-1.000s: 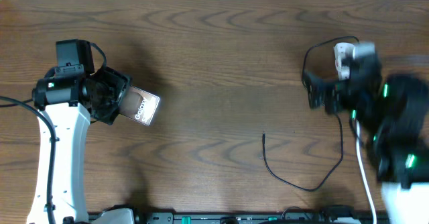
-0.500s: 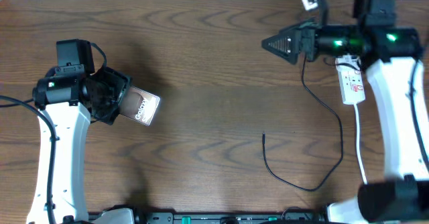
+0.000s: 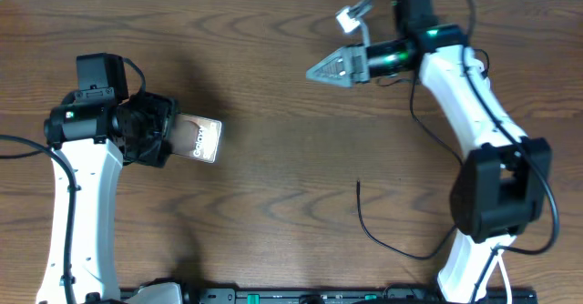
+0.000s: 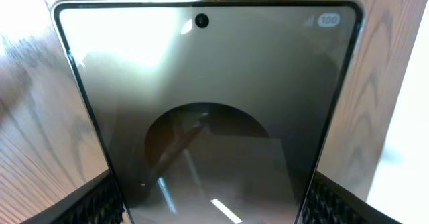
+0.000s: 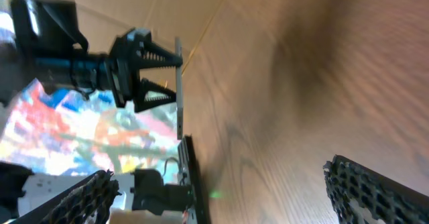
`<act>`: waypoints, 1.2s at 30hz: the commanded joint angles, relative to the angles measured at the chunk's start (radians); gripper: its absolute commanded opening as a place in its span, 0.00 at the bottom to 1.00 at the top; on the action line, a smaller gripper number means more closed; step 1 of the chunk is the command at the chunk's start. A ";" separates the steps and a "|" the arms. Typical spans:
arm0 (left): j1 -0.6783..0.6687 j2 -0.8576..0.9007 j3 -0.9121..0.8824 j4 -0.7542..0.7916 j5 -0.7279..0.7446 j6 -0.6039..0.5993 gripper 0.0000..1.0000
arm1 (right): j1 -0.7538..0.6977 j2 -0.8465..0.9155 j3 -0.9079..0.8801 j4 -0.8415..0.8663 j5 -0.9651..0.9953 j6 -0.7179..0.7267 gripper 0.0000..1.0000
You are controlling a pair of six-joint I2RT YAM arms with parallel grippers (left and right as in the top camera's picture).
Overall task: Plug charger to phone and switch on socket
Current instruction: 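Move the right gripper toward the phone held by the left gripper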
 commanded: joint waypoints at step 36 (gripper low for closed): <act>-0.002 0.030 0.006 0.145 0.251 -0.379 0.07 | 0.236 0.026 0.013 0.452 -0.052 0.571 0.99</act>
